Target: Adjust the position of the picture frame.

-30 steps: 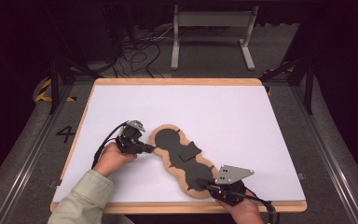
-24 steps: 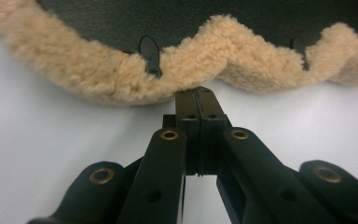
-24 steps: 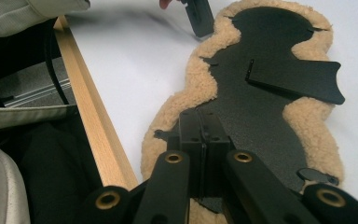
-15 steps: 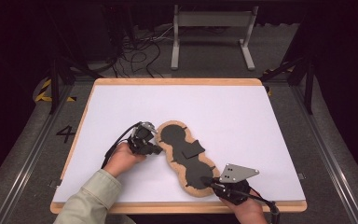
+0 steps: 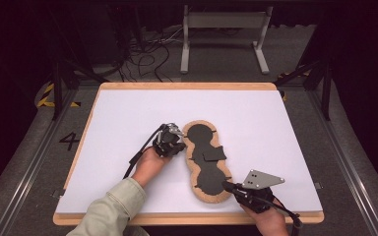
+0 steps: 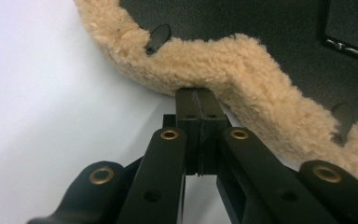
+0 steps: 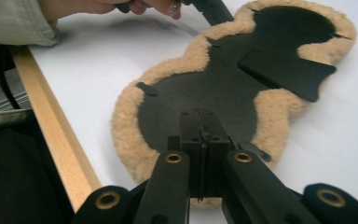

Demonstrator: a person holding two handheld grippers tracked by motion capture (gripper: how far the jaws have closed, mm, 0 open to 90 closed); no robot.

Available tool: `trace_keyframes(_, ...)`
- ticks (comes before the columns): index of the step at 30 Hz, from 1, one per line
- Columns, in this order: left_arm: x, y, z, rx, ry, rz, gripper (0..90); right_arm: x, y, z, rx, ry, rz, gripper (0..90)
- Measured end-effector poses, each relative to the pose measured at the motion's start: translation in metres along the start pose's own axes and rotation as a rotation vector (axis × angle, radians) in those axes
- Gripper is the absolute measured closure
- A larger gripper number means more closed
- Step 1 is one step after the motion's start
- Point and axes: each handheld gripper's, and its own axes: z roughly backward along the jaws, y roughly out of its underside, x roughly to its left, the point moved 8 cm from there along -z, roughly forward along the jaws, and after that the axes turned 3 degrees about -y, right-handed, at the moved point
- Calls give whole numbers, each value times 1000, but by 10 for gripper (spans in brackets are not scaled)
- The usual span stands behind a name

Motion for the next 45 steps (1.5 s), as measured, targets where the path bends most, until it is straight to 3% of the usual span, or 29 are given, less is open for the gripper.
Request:
trace_keyframes(6,8,9,17,-42,42,66,878,-23,8,2,37,82,-29,900)
trace_keyframes(13,5,26,45,-96,70,46,855,-45,21,0,124,174,-87,900)
trace_keyframes(16,6,31,53,-104,78,50,851,-47,24,-4,152,177,-98,900)
trace_keyframes(19,6,34,61,-117,84,68,846,-42,27,-11,178,138,-109,900)
trace_keyframes(21,6,35,63,-124,85,61,843,-40,27,-12,187,157,-111,900)
trace_keyframes(26,4,39,67,-120,90,72,838,-34,25,-16,181,119,-155,900)
trace_keyframes(28,4,41,70,-120,86,71,837,-29,23,-19,186,102,-135,900)
trace_keyframes(31,6,45,73,-123,78,74,840,-17,19,-26,187,40,-125,900)
trace_keyframes(34,9,51,75,-123,66,87,843,-3,13,-36,198,-6,-78,900)
trace_keyframes(45,13,66,88,-125,37,111,843,21,-2,-64,205,-107,-9,900)
